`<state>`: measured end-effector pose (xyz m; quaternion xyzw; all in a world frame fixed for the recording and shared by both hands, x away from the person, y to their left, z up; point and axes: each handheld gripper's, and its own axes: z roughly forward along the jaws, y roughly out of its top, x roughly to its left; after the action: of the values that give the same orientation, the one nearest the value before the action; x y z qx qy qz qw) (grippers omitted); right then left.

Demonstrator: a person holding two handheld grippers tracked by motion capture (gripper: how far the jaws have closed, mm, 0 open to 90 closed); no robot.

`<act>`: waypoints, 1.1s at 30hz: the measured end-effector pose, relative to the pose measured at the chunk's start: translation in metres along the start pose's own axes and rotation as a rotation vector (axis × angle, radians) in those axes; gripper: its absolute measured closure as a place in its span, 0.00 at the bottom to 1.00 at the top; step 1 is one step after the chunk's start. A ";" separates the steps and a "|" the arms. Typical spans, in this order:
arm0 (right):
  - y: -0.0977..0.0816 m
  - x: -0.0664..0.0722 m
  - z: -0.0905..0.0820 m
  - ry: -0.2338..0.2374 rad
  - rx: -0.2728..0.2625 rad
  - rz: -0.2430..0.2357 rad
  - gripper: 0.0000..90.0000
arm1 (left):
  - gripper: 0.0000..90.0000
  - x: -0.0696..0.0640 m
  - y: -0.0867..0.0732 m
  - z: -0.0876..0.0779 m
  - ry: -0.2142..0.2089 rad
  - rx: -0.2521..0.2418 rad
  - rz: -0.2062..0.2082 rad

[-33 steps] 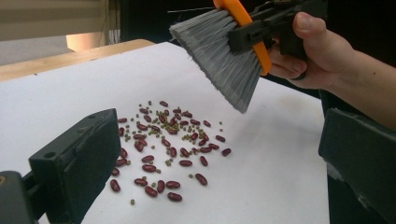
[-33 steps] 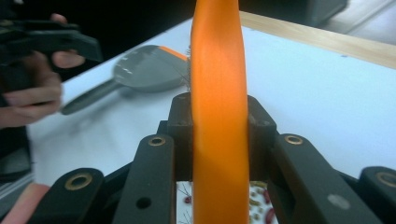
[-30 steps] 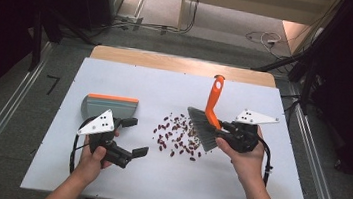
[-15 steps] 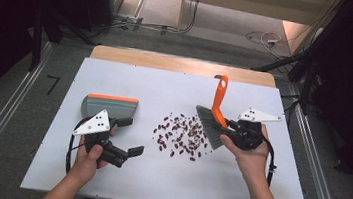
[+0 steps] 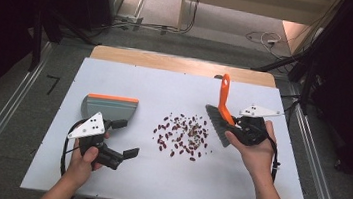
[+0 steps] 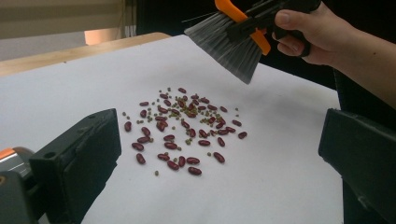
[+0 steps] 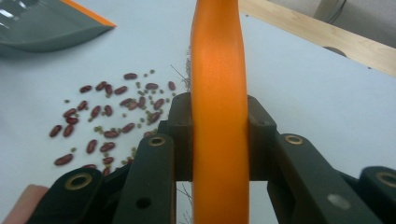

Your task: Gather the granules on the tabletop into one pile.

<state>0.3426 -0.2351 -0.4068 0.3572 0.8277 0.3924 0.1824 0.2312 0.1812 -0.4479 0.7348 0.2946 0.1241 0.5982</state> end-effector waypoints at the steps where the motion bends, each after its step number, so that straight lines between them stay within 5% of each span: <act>1: 0.001 -0.002 0.002 -0.008 0.006 0.001 0.76 | 0.00 0.000 0.000 -0.002 0.005 -0.003 -0.003; 17: 0.023 -0.008 0.046 -0.135 0.196 -0.098 0.76 | 0.00 0.004 -0.009 -0.009 0.039 0.007 -0.006; 25: 0.034 0.006 0.078 -0.280 0.308 -0.234 0.76 | 0.00 0.005 -0.012 -0.006 0.044 0.025 0.001; 33: 0.042 0.015 0.108 -0.340 0.380 -0.346 0.76 | 0.00 0.005 -0.011 -0.007 0.050 0.027 0.000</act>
<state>0.4144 -0.1498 -0.4416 0.2990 0.8925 0.1283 0.3124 0.2285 0.1911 -0.4579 0.7395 0.3110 0.1386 0.5807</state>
